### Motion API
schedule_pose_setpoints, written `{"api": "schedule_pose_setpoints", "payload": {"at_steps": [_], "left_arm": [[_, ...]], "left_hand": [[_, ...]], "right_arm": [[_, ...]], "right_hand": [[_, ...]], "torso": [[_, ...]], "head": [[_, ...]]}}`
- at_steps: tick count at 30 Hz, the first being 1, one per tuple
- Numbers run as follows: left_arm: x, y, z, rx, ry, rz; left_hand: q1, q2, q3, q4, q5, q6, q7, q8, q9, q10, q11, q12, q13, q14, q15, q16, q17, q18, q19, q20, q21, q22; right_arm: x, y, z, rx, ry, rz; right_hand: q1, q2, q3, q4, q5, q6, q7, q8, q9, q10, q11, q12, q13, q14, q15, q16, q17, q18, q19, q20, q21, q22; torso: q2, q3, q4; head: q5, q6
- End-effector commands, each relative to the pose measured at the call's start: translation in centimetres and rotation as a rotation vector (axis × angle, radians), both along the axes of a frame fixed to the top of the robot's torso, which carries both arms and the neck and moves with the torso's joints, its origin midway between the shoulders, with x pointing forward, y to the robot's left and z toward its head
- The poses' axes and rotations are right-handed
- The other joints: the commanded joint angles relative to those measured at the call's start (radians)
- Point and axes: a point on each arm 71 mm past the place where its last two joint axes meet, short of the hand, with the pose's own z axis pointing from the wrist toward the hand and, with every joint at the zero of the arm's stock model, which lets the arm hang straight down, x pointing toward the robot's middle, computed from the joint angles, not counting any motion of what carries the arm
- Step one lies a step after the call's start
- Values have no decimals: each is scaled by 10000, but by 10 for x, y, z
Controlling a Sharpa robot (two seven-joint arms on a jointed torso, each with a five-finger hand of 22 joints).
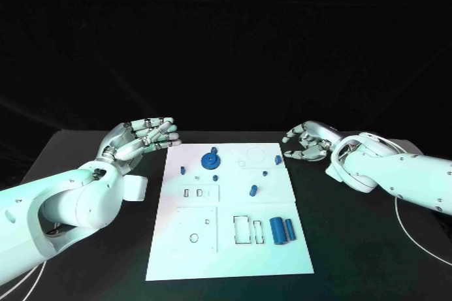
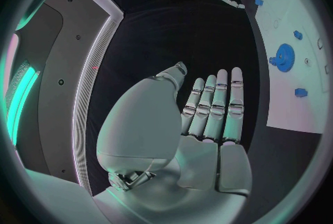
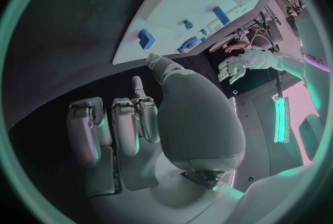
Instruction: Assemble the parts on the task board
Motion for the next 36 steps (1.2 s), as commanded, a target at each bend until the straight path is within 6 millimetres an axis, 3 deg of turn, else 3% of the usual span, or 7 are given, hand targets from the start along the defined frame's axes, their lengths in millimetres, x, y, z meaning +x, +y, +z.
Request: {"api": "schedule_pose_setpoints", "payload": {"at_steps": [1, 6, 24, 36], "left_arm": [[0, -3, 1, -91, -120, -214], [0, -2, 1, -86, -119, -203], [1, -1, 1, -73, -118, -171], [1, -1, 1, -65, -113, -155]], "left_hand": [[-61, -16, 50, -7, -39, -53, 370, -45, -14, -9, 64, -45, -5, 4, 47, -39, 11, 62, 55, -1, -15, -16], [-43, -25, 62, -30, -39, -45, 365, -43, -13, 1, 60, -46, -3, 6, 45, -42, 15, 62, 57, -2, -16, -18], [-43, -25, 62, -30, -39, -45, 365, -43, -13, 1, 60, -46, -3, 6, 45, -42, 15, 62, 57, -2, -16, -18], [-30, -29, 79, -53, -39, -41, 362, -44, -13, 9, 59, -52, -2, 8, 43, -48, 20, 62, 61, -3, -19, -21]], "right_arm": [[-1, 4, -7, 5, 426, 490], [-1, 6, -13, -50, 614, 530], [1, 16, -28, -123, 1026, 628], [4, 20, -32, -133, 1046, 537]], "right_hand": [[85, -81, -1, -71, 107, -121, 38, -104, -18, 178, 78, -56, 1771, 1079, 78, 34, 2631, -70, 1047, 22, 46, 2627], [106, -78, 9, -88, 185, -142, 45, -127, -19, 172, 85, -60, 1768, 1079, 86, 34, 2631, -70, 1047, 33, 46, 2627], [76, -67, 1, -74, 220, -109, 54, -125, -7, 206, 97, -18, 1803, 1079, 97, 34, 2631, -70, 1047, 47, 46, 2627], [-1, 157, 212, -16, 190, 517, -28, 129, 119, 347, 33, 143, 1932, 1079, 53, 34, 2631, -70, 1047, 34, 46, 2627]], "torso": [[6, -19, 2], [-4, -36, -2], [-11, -40, -8], [-14, -39, -16]], "head": [[26, -35], [30, -68], [74, -84], [85, -141]]}}
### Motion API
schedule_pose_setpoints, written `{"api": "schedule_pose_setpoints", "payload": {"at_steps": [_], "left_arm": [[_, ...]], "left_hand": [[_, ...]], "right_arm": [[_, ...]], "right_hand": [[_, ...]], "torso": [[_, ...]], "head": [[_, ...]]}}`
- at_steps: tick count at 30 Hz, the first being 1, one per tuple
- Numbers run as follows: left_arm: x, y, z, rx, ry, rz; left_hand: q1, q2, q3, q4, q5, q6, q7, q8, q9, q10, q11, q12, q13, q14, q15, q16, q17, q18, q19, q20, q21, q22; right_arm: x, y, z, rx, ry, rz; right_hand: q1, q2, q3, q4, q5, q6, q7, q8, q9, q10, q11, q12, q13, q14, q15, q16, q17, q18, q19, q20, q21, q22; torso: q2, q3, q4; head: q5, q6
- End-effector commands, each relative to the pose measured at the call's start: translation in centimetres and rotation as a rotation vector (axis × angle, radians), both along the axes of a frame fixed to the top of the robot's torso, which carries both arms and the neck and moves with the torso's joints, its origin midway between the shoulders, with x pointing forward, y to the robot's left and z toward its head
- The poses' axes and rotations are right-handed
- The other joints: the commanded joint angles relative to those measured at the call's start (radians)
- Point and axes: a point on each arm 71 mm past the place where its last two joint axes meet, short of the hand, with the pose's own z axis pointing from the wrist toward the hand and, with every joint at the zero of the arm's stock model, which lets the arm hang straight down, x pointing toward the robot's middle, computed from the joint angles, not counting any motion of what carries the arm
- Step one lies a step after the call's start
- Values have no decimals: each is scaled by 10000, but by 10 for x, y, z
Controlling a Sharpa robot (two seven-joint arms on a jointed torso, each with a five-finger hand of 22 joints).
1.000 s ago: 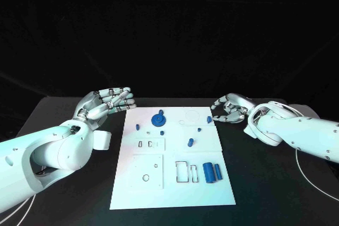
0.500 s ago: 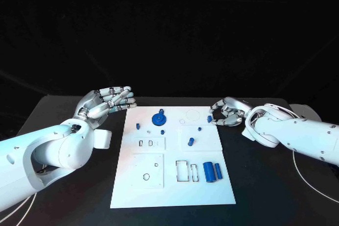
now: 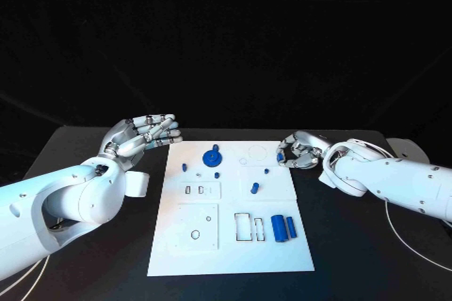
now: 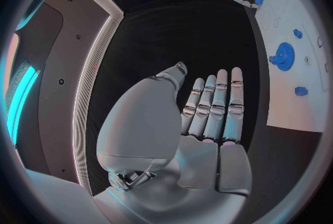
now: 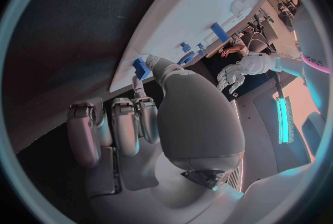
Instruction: Assemble the parts on the task board
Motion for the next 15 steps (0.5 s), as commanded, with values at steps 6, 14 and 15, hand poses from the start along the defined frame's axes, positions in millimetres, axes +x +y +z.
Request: {"api": "schedule_pose_setpoints", "payload": {"at_steps": [6, 14, 15], "left_arm": [[0, -2, 2, -70, -110, -172], [0, -2, 2, -67, -105, -167], [0, -2, 2, -66, -105, -166]], "left_hand": [[-30, -29, 53, -26, -39, -40, 363, -44, -14, 9, 59, -52, -2, 8, 43, -48, 9, 63, 60, -3, -19, -13], [-32, -24, 66, -34, -38, -38, 364, -46, -14, 11, 59, -58, -2, 9, 43, -52, 13, 63, 63, -3, -20, -15], [-32, -24, 66, -34, -38, -38, 364, -46, -14, 11, 59, -58, -2, 9, 43, -52, 13, 63, 63, -3, -20, -15]], "right_arm": [[0, 3, -2, -26, 105, 38], [1, 2, -2, -27, 44, -60], [2, 2, -2, -25, 11, -89]], "right_hand": [[-26, 192, 194, 15, 25, 353, -109, 178, 73, 374, -71, 99, 1972, 1042, -54, 34, 2634, -70, 1047, -24, 46, 2631], [20, 348, 396, -28, -52, 526, -193, 280, 122, 424, -150, 152, 2018, 1042, -128, 34, 2634, -70, 1047, -94, 46, 2631], [29, 368, 420, -36, -61, 542, -202, 291, 128, 423, -158, 151, 2017, 1042, -135, 34, 2634, -70, 1047, -100, 46, 2631]], "torso": [[0, 6, -2], [0, 0, -11], [1, -1, -12]], "head": [[18, -19], [-9, -51], [-12, -58]]}}
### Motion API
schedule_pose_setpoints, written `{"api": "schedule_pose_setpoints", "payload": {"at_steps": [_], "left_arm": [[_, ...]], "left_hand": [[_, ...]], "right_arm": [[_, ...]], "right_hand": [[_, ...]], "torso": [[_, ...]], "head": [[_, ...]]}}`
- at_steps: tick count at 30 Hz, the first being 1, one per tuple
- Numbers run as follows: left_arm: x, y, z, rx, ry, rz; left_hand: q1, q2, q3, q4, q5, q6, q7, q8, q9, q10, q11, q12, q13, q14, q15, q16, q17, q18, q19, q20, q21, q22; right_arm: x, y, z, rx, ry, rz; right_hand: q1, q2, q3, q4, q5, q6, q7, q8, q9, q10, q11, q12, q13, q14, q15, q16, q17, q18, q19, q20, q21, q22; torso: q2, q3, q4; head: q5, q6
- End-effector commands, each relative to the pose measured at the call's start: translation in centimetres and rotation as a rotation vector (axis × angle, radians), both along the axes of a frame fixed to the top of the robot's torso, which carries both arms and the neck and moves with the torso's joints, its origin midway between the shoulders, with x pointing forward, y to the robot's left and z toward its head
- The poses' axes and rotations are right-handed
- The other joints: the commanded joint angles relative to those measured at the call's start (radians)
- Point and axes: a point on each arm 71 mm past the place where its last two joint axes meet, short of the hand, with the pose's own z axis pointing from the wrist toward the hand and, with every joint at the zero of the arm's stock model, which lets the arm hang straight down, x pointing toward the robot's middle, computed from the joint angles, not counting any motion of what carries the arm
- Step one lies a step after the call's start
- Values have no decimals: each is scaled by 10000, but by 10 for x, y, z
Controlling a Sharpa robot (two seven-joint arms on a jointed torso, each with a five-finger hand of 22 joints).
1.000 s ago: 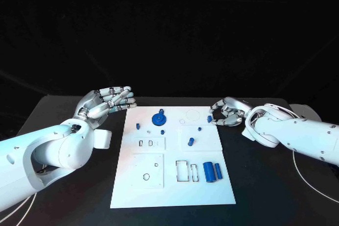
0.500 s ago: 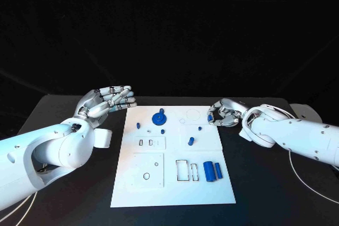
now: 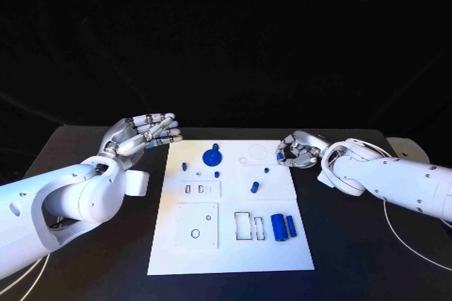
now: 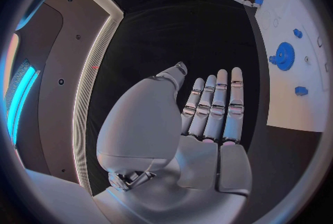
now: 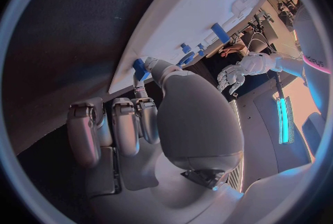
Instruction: Assemble the parts on the task board
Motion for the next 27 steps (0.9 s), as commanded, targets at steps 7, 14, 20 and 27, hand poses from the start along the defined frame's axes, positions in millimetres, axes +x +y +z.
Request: {"api": "schedule_pose_setpoints", "payload": {"at_steps": [7, 14, 20, 27], "left_arm": [[0, -1, 2, -64, -107, -160], [0, 0, 1, -49, -104, -124], [1, 0, 1, -41, -72, -134], [4, -3, -1, -35, -18, -180]], "left_hand": [[-32, -24, 37, -5, -38, -38, 364, -46, -15, 11, 59, -59, -2, 9, 43, -52, 14, 63, 63, -3, -20, -16], [-32, -24, 37, -5, -38, -38, 364, -46, -15, 11, 59, -59, -2, 9, 43, -52, 14, 63, 63, -3, -20, -16], [-34, -19, 49, -11, -38, -37, 363, -49, -16, 14, 60, -64, -2, 9, 43, -57, 18, 62, 64, -3, -22, -18], [-36, -19, 55, -16, -39, -39, 360, -51, -17, 15, 59, -68, -2, 8, 43, -60, 19, 62, 65, -3, -24, -19]], "right_arm": [[1, 0, 3, 145, -489, -201], [-5, 9, 10, 435, -913, -199], [-14, 31, 22, 467, -1091, 4], [-32, 85, 41, 157, -1546, 667]], "right_hand": [[34, 538, 567, -120, -611, 501, -253, 427, 206, 527, -292, 166, 2113, 1041, -226, 34, 2628, -70, 1047, -247, 46, 2633], [-160, 621, 666, -137, -743, 615, -402, 700, 382, 541, -429, 161, 2113, 1041, -348, 34, 2628, -70, 1047, -368, 46, 2633], [-313, 668, 685, -65, -771, 569, -424, 758, 430, 493, -454, 88, 2056, 1041, -376, 34, 2628, -70, 1047, -403, 46, 2633], [-554, 764, 714, 95, -930, 497, -444, 831, 489, 444, -475, 4, 1993, 1041, -398, 34, 2628, -70, 1047, -431, 46, 2633]], "torso": [[-3, 2, 1], [-30, -6, -17], [-32, -8, -20], [-122, -18, -7]], "head": [[-16, -33], [-9, -45], [12, -34], [75, -118]]}}
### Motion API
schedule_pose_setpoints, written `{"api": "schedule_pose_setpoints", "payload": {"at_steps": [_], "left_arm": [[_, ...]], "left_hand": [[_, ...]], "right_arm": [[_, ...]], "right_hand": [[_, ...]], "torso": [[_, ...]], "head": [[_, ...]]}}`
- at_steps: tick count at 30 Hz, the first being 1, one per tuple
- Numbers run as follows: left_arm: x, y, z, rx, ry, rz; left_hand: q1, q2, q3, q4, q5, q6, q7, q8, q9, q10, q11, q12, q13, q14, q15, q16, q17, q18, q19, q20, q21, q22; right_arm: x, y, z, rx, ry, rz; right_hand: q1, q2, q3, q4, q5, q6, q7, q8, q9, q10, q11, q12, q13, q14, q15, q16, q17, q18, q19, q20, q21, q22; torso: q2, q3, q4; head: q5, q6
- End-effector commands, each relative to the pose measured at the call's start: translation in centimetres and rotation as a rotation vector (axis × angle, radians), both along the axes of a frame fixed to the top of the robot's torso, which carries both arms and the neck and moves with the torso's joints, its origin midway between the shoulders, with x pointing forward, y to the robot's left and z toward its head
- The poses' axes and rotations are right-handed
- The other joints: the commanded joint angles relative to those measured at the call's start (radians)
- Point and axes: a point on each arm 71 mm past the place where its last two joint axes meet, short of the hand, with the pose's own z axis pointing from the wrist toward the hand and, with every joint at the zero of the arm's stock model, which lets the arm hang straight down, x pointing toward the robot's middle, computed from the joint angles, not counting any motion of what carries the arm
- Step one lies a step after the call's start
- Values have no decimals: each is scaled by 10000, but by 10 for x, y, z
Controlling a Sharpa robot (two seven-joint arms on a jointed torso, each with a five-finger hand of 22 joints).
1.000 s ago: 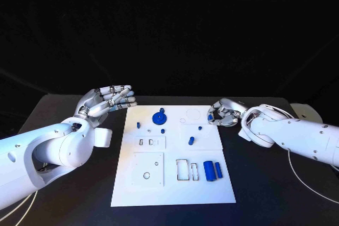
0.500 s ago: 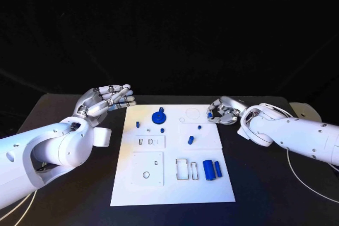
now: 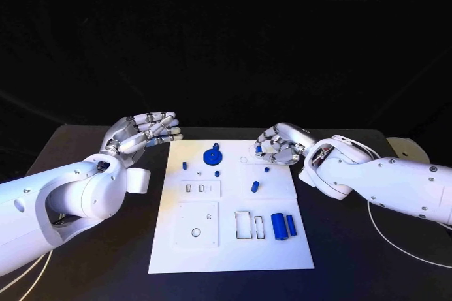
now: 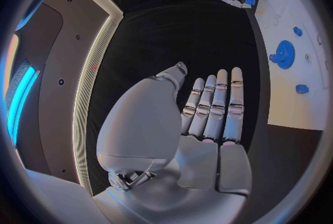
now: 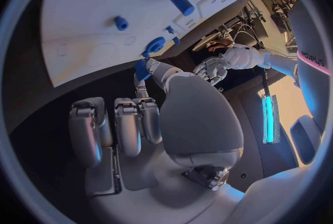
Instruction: Assemble the parts on the task board
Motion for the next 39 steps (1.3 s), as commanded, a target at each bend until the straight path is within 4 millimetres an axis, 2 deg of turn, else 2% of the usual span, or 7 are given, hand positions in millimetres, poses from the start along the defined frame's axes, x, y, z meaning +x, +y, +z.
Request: {"api": "schedule_pose_setpoints", "payload": {"at_steps": [1, 4, 9, 18, 28, 33, 39], "left_arm": [[1, -4, 0, -72, -40, -249], [3, -7, -1, -81, -22, -291], [6, -9, -2, -74, 2, -306], [8, -11, -3, -78, 25, -349], [8, -12, -3, -85, 39, -381], [8, -12, -4, -85, 46, -386], [8, -12, -4, -81, 49, -380]], "left_hand": [[-36, -19, 55, -16, -39, -39, 360, -51, -17, 15, 59, -68, -2, 8, 44, -60, 11, 62, 65, -3, -24, -10], [-36, -19, 55, -16, -39, -39, 360, -51, -17, 15, 59, -68, -2, 8, 44, -60, 11, 62, 65, -3, -24, -10], [-39, -22, 57, -18, -40, -41, 358, -53, -18, 15, 59, -70, -2, 7, 44, -63, 12, 62, 65, -3, -25, -11], [-39, -22, 57, -18, -40, -41, 358, -53, -18, 15, 59, -70, -2, 7, 44, -63, 12, 62, 65, -3, -25, -11], [-39, -22, 57, -18, -40, -41, 358, -53, -18, 15, 59, -70, -2, 7, 44, -63, 12, 62, 65, -3, -25, -11], [-39, -22, 57, -18, -40, -41, 358, -53, -18, 15, 59, -70, -2, 7, 44, -63, 12, 62, 65, -3, -25, -11], [-39, -22, 57, -18, -40, -41, 358, -53, -18, 15, 59, -70, -2, 7, 44, -63, 12, 62, 65, -3, -25, -11]], "right_arm": [[-7, 22, 6, -657, -520, -205], [-15, 48, 9, -760, -631, 162], [-26, 84, 4, -1014, -608, 681], [-45, 124, -17, -1417, -427, 1342], [-54, 145, -39, -1915, -392, 1633], [-53, 149, -45, -2059, -498, 1581], [-49, 151, -51, -2216, -502, 1479]], "right_hand": [[-156, 0, 6, 103, -35, 176, -227, 422, 415, 459, -76, -39, 2000, 1041, -79, 34, 2630, -69, 1058, -84, 46, 2634], [-212, -9, -3, 138, -50, 180, -236, 448, 430, 469, -84, -31, 2008, 1041, -85, 34, 2630, -69, 1058, -90, 46, 2634], [-238, -11, -4, 155, -49, 182, -243, 461, 438, 475, -89, -26, 2013, 1041, -89, 34, 2630, -69, 1058, -93, 46, 2634], [-251, -20, -7, 160, -44, 191, -251, 475, 446, 503, -95, 10, 2043, 1041, -92, 34, 2630, -69, 1058, -96, 46, 2634], [-303, -63, -21, 182, -18, 202, -267, 511, 466, 523, -110, 30, 2061, 1041, -107, 34, 2630, -69, 1058, -107, 46, 2634], [-329, -85, -29, 194, -8, 196, -268, 518, 471, 525, -113, 31, 2063, 1041, -111, 34, 2630, -69, 1058, -112, 46, 2634], [-340, -96, -32, 199, 8, 192, -270, 522, 473, 521, -114, 25, 2059, 1041, -113, 34, 2630, -69, 1058, -114, 46, 2634]], "torso": [[-83, -19, 8], [-139, -35, 33], [-211, -66, 40], [-273, -131, 35], [-253, -117, 28], [-250, -97, 42], [-254, -103, 49]], "head": [[47, -80], [124, -173], [355, -297], [599, -443], [679, -476], [664, -477], [648, -492]]}}
